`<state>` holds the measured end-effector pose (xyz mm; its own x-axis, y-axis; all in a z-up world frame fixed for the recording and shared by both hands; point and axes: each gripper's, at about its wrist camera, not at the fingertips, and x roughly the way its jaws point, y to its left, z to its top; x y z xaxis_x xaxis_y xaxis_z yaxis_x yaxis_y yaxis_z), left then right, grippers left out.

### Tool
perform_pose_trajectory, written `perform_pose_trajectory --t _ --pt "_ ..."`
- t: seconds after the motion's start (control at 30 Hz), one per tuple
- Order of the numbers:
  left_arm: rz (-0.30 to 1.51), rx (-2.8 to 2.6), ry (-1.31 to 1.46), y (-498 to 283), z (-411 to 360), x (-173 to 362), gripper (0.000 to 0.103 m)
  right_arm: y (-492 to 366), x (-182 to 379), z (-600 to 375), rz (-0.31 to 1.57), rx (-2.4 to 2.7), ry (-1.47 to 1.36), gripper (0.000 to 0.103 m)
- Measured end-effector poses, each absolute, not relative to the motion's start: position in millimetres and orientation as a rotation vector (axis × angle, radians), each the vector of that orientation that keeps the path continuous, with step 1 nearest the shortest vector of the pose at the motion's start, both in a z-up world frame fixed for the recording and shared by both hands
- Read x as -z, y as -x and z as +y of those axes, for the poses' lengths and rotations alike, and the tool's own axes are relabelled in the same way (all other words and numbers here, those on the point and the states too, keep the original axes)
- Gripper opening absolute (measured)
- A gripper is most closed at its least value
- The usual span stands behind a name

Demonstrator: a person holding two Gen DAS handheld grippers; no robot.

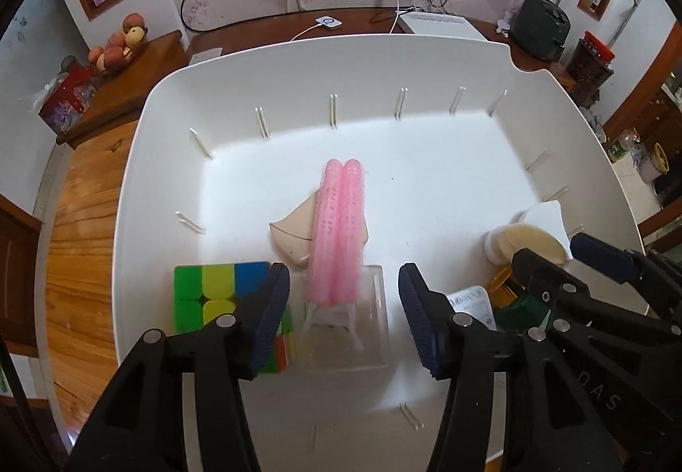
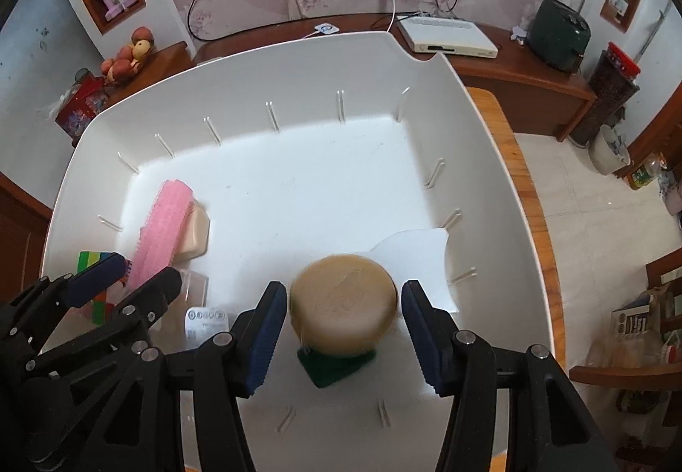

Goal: Organize rigid objects
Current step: 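Carry the roller and compact into the white bin and open both tools, then grasp the clear labeled plastic box with the left tool while the right tool moves toward the white photo device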

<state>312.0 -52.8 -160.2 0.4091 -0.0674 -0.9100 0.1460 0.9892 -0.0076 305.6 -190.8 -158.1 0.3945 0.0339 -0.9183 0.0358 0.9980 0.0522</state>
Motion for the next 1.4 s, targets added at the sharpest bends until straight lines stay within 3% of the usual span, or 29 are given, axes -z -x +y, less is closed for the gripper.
perform_pose_trajectory --t 0.13,0.2,0.27,0.33,1.03,1.23,1.4 --pt "1.143 0.140 -0.086 -306.9 -53.8 154.0 0.065 -299.0 152.0 -195.7 1.148 -0.011 -0.090 0.058" --pt "1.126 0.111 -0.109 -303.4 -53.2 150.0 0.084 -295.8 148.9 -200.3 1.143 -0.004 -0.106 0.058" --pt "1.101 0.109 -0.117 -297.6 -50.3 143.9 0.090 -292.3 145.4 -206.1 1.138 -0.003 -0.123 0.059" --pt "1.091 0.113 -0.117 -291.6 -47.5 137.7 0.090 -288.5 140.8 -210.7 1.126 -0.006 -0.141 0.068" --pt "0.961 0.125 -0.166 -215.5 -37.2 65.5 0.091 -205.7 77.4 -214.0 0.998 -0.069 -0.143 0.069" --pt "0.914 0.163 -0.155 -186.6 -38.5 41.4 0.096 -167.9 56.2 -218.3 0.949 -0.080 -0.097 0.069" --pt "0.888 0.203 -0.149 -165.1 -46.3 28.4 0.096 -131.3 45.7 -223.6 0.907 -0.080 -0.063 0.075"
